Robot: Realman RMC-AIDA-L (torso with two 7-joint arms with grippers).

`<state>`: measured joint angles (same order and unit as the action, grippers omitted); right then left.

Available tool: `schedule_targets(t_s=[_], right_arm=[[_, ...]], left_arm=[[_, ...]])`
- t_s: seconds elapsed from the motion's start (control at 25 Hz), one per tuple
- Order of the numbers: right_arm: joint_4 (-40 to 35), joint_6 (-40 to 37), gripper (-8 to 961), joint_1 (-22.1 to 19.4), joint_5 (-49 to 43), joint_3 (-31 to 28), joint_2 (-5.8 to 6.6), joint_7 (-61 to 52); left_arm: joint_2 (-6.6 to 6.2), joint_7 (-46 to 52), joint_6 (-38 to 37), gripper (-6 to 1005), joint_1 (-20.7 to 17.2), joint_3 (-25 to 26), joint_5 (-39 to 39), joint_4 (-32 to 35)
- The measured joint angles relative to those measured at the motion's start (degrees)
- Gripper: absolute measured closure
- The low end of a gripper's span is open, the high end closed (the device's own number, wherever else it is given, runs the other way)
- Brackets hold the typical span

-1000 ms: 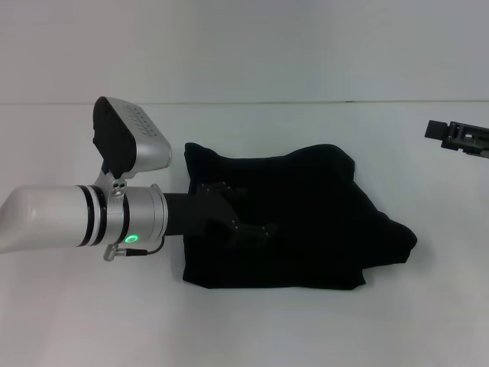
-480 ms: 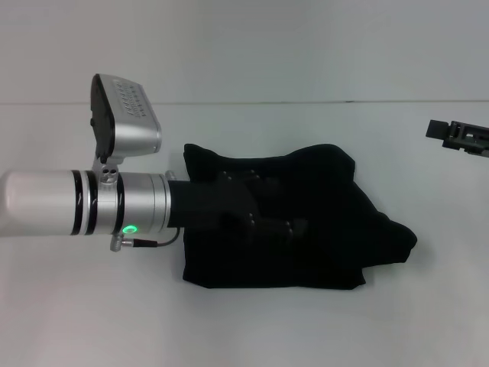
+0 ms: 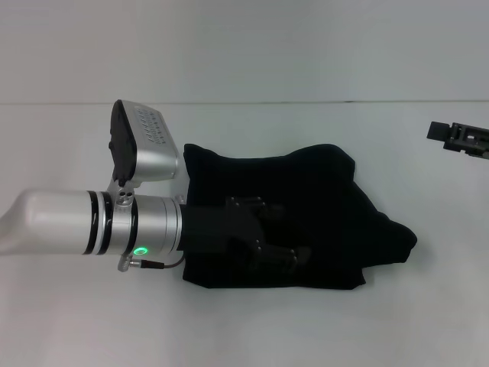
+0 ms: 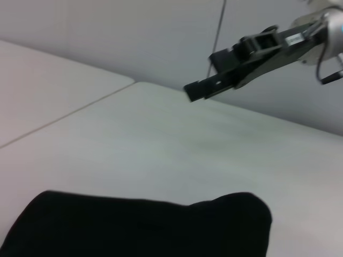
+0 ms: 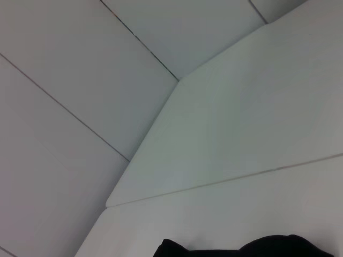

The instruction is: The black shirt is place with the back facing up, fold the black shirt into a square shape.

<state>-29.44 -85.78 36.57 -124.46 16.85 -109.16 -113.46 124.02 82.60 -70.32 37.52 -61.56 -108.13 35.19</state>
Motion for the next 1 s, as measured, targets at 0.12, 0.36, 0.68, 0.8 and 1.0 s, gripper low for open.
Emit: schedule_targets(t_s=[0.12, 0.36, 0.68, 0.8, 1.0], right_arm=[[0.09, 0.00, 88, 0.05, 0.00, 0.02, -0.05, 0.00], [0.04, -0.21, 88, -0.20, 0.00, 0.03, -0.36, 0.00], [-0.17, -0.51, 88, -0.27, 0.00, 0.03, -0.44, 0.00], [-0.28, -0.69, 88, -0.27, 0.00, 0.02, -0.44, 0.00], [-0.18, -1.37, 88, 0.18, 0.01, 0.09, -0.55, 2.52]], left_arm=[[0.12, -0.01, 1.46, 94, 0.14, -0.03, 0.17, -0.93], [0.07, 0.03, 2.00, 93, 0.87, -1.53, -0.05, -2.73], [-0.06, -0.02, -3.18, 94, 0.88, -2.75, 0.42, -1.46], [-0.11, -0.04, -6.39, 94, 0.51, -1.02, 0.56, 0.40], [-1.15, -0.11, -8.32, 93, 0.23, 8.24, 1.01, 1.31]])
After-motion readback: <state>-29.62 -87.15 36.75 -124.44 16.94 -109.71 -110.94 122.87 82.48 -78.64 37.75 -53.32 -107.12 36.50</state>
